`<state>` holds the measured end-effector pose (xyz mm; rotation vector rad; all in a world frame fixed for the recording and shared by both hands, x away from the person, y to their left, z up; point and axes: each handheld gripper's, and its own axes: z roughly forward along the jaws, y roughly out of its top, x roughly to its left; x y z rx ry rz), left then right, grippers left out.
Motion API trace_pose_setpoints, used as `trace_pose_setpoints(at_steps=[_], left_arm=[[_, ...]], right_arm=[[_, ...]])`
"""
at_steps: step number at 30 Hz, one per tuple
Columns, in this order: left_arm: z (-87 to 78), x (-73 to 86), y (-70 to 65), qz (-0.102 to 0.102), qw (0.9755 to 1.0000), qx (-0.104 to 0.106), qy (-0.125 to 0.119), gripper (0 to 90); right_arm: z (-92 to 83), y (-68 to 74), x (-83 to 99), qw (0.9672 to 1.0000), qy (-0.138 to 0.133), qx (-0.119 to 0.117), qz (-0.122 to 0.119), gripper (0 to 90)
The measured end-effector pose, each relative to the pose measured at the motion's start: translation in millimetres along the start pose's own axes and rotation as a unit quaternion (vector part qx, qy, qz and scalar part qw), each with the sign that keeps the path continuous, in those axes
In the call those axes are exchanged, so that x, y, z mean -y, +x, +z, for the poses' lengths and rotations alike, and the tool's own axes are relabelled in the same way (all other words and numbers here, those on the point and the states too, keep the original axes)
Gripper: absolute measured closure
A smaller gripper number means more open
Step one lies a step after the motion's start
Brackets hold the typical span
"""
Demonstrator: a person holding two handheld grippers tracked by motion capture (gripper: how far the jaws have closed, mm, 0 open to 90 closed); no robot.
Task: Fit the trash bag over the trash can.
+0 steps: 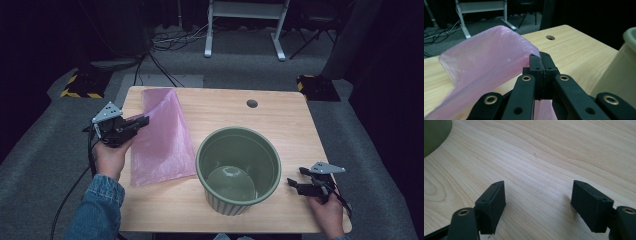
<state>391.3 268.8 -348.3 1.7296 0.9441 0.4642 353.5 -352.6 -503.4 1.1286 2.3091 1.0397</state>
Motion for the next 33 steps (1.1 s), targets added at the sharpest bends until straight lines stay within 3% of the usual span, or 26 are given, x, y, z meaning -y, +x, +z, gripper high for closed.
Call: trace_pose_setpoints(at_steps=[8, 13, 19, 28, 33], left_arm=[[-13.9, -20.5, -8.1, 0.008, 0.9995, 0.02, -0.023, 89.4], [-20.1, -32.6, -11.5, 0.024, 0.9989, 0.033, -0.021, 89.4], [-28.5, -45.6, -12.8, 0.045, 0.9966, 0.064, -0.026, 89.4], [-38.7, -66.7, -13.0, 0.06, 0.9942, 0.077, -0.044, 89.4], [-37.7, -74.8, -15.5, 0.079, 0.9911, 0.102, -0.034, 89.4]], right_arm=[[0.0, 0.1, 0.0, 1.0, 0.0, 0.0, 0.0, 27.2], [0.1, 0.0, 0.0, 1.0, 0.0, 0.0, 0.0, 27.2], [0.0, 0.0, 0.0, 1.0, 0.0, 0.0, 0.0, 27.2], [0.6, -0.3, -0.3, 1.0, -0.001, -0.002, 0.0, 26.9], [0.6, -0.3, -0.3, 1.0, -0.001, -0.002, -0.001, 26.9]])
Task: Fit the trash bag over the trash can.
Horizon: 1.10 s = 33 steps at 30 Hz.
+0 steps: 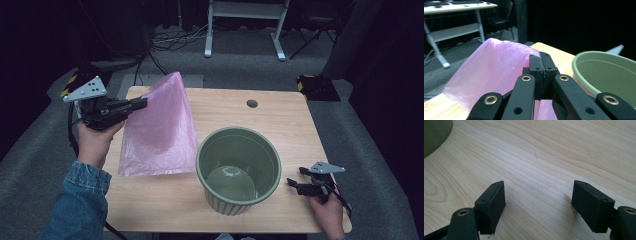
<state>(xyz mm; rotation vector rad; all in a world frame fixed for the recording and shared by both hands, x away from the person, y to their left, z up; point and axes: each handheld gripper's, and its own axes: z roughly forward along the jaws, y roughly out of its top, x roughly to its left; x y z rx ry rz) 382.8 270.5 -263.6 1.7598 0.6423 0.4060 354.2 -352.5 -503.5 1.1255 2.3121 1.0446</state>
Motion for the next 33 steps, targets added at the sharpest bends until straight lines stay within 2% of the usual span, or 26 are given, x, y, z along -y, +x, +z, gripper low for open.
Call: trace_pose_setpoints(at_steps=[7, 15, 19, 26, 33], left_arm=[[-6.8, -7.3, 4.4, 0.006, 0.9994, 0.033, -0.012, 89.5], [-19.5, -18.3, 9.1, 0.008, 0.9982, 0.052, -0.029, 89.5], [-24.9, -25.5, 7.0, 0.013, 0.9974, 0.061, -0.035, 89.5], [-30.0, -31.8, 3.2, 0.007, 0.9953, 0.079, -0.054, 89.5], [-19.6, -40.7, -8.8, 0.012, 0.9925, 0.103, -0.066, 89.5]], right_arm=[[0.0, 0.1, 0.0, 1.0, 0.0, 0.0, 0.0, 26.9], [0.0, 0.0, 0.0, 1.0, 0.0, 0.0, 0.0, 26.8], [0.0, 0.1, 0.0, 1.0, 0.0, 0.0, 0.0, 26.7], [0.1, 0.3, 0.0, 1.0, 0.0, 0.001, 0.0, 26.6], [0.1, 0.3, 0.0, 1.0, 0.0, 0.001, 0.0, 26.6]])
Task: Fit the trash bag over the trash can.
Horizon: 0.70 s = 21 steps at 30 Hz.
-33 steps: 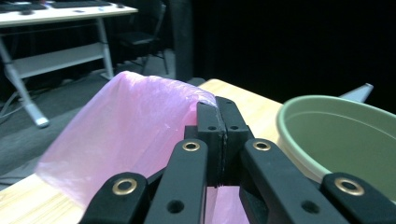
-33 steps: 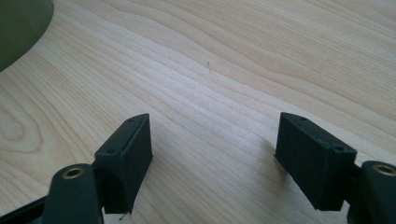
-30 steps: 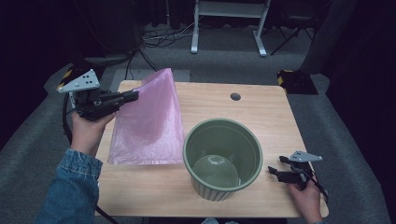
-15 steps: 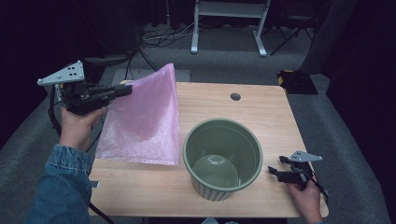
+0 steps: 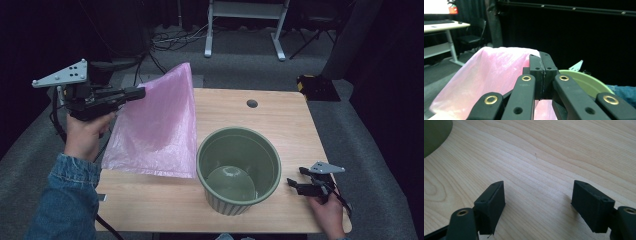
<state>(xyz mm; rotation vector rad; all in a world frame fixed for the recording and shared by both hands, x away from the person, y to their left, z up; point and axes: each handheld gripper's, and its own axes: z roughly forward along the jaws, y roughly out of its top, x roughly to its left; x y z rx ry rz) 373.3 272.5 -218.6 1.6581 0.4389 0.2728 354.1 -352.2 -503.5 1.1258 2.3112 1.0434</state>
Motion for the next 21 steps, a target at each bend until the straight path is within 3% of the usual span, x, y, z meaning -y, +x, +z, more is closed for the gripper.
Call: trace_pose_setpoints(at_steps=[7, 13, 21], left_arm=[[25.2, -9.5, -11.0, 0.01, 0.9998, 0.018, 0.004, 89.5], [37.0, -21.8, -20.0, 0.019, 0.9995, 0.026, -0.002, 89.5], [67.0, -21.0, -32.2, 0.035, 0.9989, 0.031, 0.004, 89.5]], right_arm=[[0.0, 0.0, 0.0, 1.0, 0.0, 0.0, 0.0, 26.4], [-0.1, 0.1, 0.0, 1.0, 0.001, -0.001, -0.002, 25.9], [-0.1, 0.1, 0.0, 1.0, 0.001, -0.001, -0.002, 25.9]])
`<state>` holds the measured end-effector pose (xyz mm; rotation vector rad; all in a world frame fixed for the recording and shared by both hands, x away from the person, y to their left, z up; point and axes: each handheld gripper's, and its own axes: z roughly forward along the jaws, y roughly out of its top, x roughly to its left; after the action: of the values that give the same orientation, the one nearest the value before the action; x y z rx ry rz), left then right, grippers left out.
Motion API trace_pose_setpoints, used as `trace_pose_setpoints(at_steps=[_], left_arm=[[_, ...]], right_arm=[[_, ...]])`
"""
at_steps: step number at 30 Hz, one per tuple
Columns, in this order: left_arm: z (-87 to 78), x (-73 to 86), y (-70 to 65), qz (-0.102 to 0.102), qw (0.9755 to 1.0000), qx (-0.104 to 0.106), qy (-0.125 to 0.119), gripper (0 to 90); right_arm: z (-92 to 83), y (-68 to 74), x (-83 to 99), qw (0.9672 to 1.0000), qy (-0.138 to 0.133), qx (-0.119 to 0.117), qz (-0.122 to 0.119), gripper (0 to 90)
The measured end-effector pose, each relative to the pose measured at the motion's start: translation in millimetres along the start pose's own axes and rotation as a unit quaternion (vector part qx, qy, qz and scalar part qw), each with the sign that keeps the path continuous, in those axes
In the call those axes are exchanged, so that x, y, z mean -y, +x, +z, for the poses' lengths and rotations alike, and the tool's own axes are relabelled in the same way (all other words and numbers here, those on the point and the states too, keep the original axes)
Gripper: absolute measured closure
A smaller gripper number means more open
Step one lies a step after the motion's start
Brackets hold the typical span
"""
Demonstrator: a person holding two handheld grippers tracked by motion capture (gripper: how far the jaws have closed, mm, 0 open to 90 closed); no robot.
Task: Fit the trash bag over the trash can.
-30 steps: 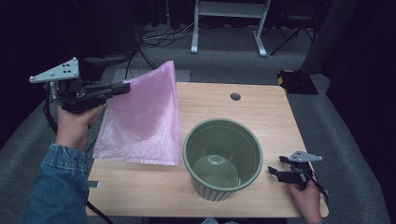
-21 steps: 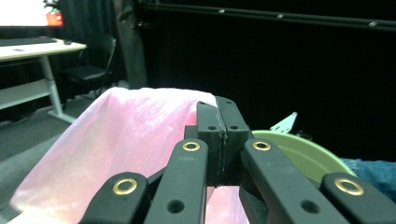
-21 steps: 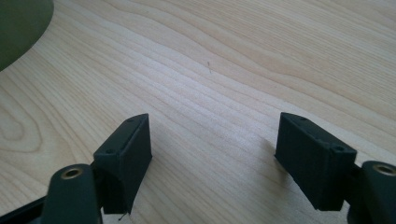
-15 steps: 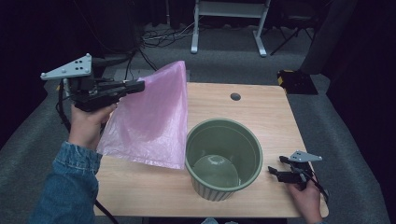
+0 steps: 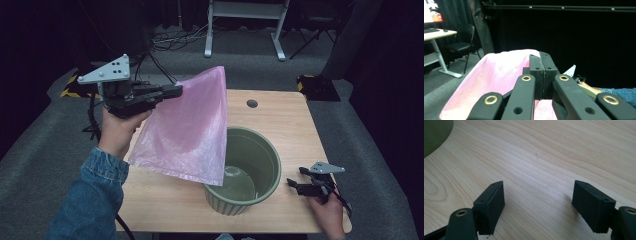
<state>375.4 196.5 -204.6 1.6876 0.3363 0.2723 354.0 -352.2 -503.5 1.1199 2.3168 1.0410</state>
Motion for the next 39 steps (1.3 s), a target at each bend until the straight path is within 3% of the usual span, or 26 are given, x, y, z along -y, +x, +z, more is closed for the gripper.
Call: trace_pose_setpoints(at_steps=[9, 12, 18, 26, 39], left_arm=[[36.1, 1.0, -2.1, 0.0, 0.9997, 0.022, 0.013, 89.5], [47.7, 1.0, -4.7, 0.011, 0.9996, 0.01, 0.023, 89.5], [68.1, 3.8, -6.2, 0.008, 0.9995, 0.021, 0.021, 89.5], [90.1, 5.6, -11.7, 0.006, 0.9994, 0.032, 0.015, 89.5], [124.1, 13.8, -21.5, 0.007, 0.9987, 0.043, 0.027, 89.5]], right_arm=[[-0.1, 0.0, 0.0, 1.0, 0.0, 0.0, 0.0, 25.9], [0.0, -0.1, 0.0, 1.0, 0.0, 0.0, -0.001, 25.8], [0.0, 0.0, -0.1, 1.0, 0.0, 0.0, -0.001, 25.4], [0.1, 0.0, -0.1, 1.0, 0.0, -0.001, -0.002, 25.0], [0.1, 0.2, -0.1, 1.0, 0.001, -0.002, -0.003, 24.5]])
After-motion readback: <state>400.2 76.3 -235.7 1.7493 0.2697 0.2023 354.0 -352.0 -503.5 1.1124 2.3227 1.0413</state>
